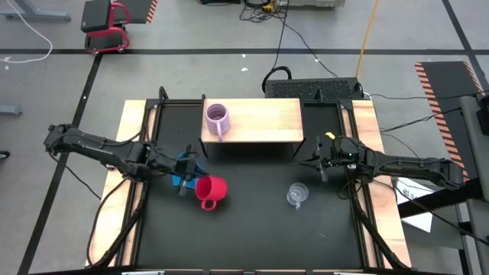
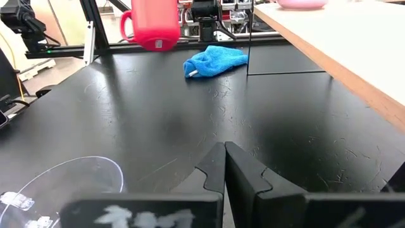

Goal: Stack small to large cups/mugs on shelf
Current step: Put the red mug on the shelf

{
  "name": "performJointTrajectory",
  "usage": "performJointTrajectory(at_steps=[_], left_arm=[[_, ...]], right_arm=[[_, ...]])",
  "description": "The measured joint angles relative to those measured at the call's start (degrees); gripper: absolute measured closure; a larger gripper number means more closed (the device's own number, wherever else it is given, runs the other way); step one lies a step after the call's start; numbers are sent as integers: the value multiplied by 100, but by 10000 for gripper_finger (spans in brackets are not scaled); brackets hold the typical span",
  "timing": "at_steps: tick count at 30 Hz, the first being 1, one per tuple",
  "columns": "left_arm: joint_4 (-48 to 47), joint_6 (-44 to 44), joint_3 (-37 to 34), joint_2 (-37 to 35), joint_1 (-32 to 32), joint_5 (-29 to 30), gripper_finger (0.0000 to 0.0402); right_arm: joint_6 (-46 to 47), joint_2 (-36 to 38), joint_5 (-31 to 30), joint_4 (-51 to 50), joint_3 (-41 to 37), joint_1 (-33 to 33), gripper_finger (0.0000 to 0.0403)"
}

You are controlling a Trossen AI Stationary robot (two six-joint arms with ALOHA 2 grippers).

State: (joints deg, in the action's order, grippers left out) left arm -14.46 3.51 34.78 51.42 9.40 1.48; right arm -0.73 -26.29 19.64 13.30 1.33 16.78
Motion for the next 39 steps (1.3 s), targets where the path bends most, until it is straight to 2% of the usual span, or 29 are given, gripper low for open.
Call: performJointTrajectory(at_steps=[5,11,20,24,31,39], left_arm=[[605,-79,-449,-18,-113,-73,399],[1959,-52,-1022,-11,-306,-305,399],[3102,423,-1084,-13,-669,-398,399],[3612,665,-1078,-11,-962,-265,399],[3501,837,-312,128,-1427,-329,399],[2403,1070,1351,806,-2056,-269,399]], right_arm=[[0,-12,0,7,-1,0,403],[0,-14,0,9,-1,0,403],[2,-14,0,9,2,0,403],[2,-14,0,11,-1,0,403],[48,-14,-2,9,0,0,403],[41,-13,-1,7,0,0,403]])
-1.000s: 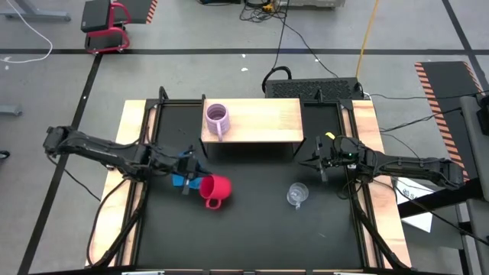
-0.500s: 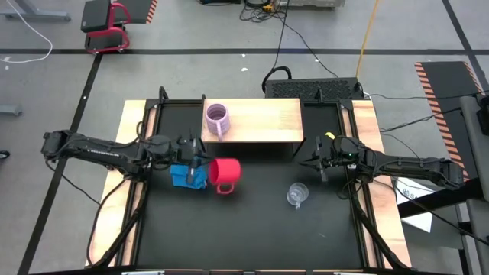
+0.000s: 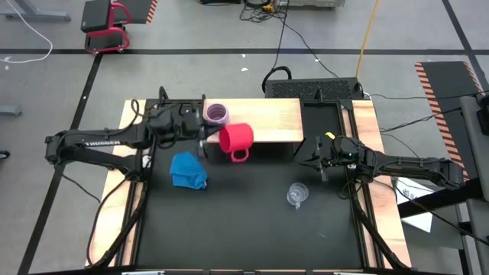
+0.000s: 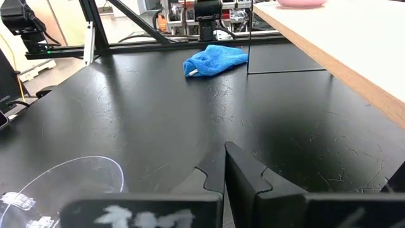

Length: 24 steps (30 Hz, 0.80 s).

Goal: Stack small to large cups/mugs on shelf
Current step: Put the red mug on the shelf

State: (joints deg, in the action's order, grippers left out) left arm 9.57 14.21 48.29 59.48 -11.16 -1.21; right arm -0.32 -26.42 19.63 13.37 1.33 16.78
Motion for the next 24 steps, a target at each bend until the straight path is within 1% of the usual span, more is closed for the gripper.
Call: performJointTrajectory(at_steps=[3,6,16,21,24], left_arm=[[-364,9,663,355,-310,153,399],[-700,7,1261,665,-642,124,399],[-2205,-135,3292,1674,-1415,-366,399],[-2827,-137,4139,2113,-1758,-679,399],[-3129,-81,4569,2347,-1907,-736,399]], right_arm=[[-4,0,1,0,1,1,403],[-10,-1,1,-15,1,0,403],[-37,0,1,-44,0,0,403],[-37,0,0,-46,0,0,403],[-37,0,0,-46,0,0,403]])
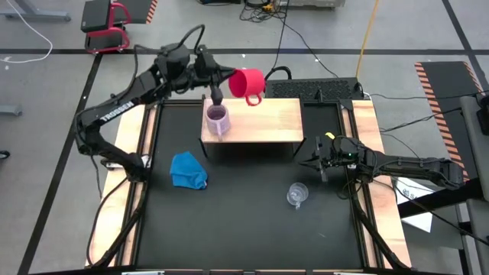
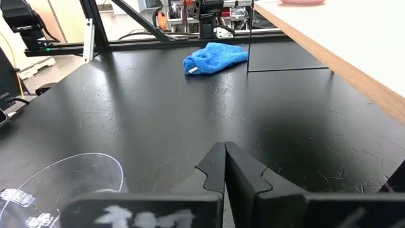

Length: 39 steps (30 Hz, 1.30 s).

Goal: Stack small to large cups/mugs on shelf
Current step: Put the red mug on the shelf

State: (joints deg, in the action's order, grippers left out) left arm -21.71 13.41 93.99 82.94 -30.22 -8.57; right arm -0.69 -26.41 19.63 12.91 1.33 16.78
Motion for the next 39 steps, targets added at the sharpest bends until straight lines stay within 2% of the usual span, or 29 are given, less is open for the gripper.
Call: performJointTrajectory(at_steps=[11,22,26,39], left_arm=[[-1174,125,1573,940,-364,-605,399],[-2971,703,3746,2357,-546,-835,399],[-3351,1011,4044,2674,-604,-1030,399],[-3943,2379,4060,3096,-408,-956,399]], right_arm=[[12,-1,1,-4,-1,1,403],[2,-2,-2,-2,0,1,403],[2,-2,-1,-2,-1,1,403],[17,-2,-1,-2,1,1,403]])
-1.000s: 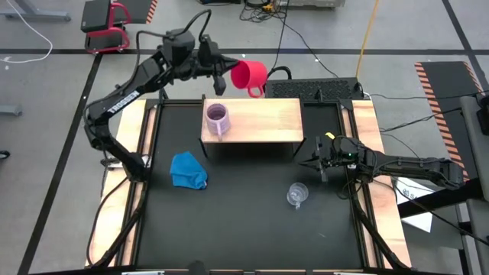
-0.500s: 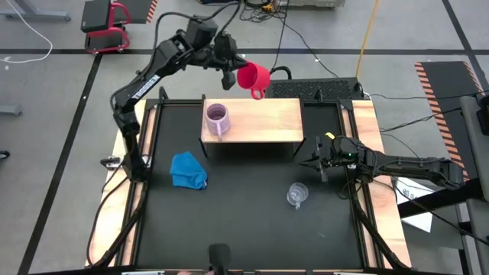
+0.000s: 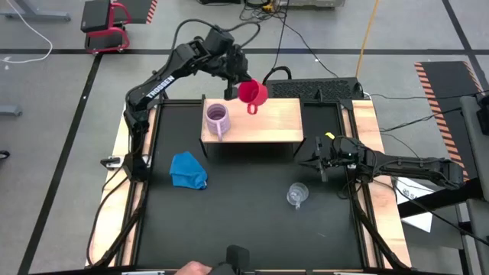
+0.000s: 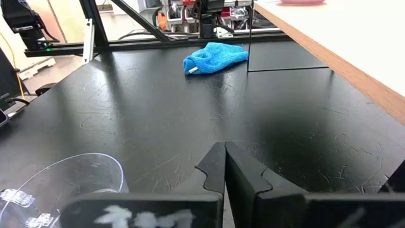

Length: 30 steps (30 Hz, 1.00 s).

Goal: Stack small to large cups/mugs on shelf
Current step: Put the red mug on the shelf

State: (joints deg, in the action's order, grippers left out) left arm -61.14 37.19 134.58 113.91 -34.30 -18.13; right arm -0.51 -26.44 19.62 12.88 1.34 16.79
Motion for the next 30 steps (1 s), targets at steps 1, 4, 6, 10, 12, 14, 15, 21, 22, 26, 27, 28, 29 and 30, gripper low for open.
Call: performJointTrajectory(at_steps=[1,4,6,10,12,14,15,21,22,26,27,28,29,30], left_arm=[[-78,57,0,-1,30,-1,399],[-278,62,0,-4,106,-1,399],[-511,16,0,-4,140,2,399],[-668,-328,0,-4,200,243,399],[-786,-386,0,-4,252,311,399],[-868,-390,0,-4,304,317,399],[-896,-390,0,-4,331,317,399],[-950,-421,-2,52,450,317,399],[-947,-427,-2,50,470,317,399],[-995,-481,-2,39,526,315,399],[-1021,-489,-2,41,545,315,399],[-1054,-494,-2,42,561,314,399],[-1101,-490,-2,42,581,308,399],[-1155,-476,-2,68,603,294,399]], right_arm=[[-2,1,-1,1,-1,1,403],[-9,0,-1,2,-1,0,403],[-13,0,-1,4,0,-1,403],[-13,0,-1,7,-1,0,403],[-13,1,-1,7,0,-1,403],[-13,1,-1,7,-1,1,403],[-13,1,-1,7,0,0,403],[2,2,-1,7,1,-1,403],[1,1,-1,8,0,0,403],[2,1,-1,8,0,0,403],[2,2,-1,7,1,0,403],[4,2,-1,8,0,1,403],[4,1,-1,8,0,-1,403],[3,2,-1,7,-1,1,403]])
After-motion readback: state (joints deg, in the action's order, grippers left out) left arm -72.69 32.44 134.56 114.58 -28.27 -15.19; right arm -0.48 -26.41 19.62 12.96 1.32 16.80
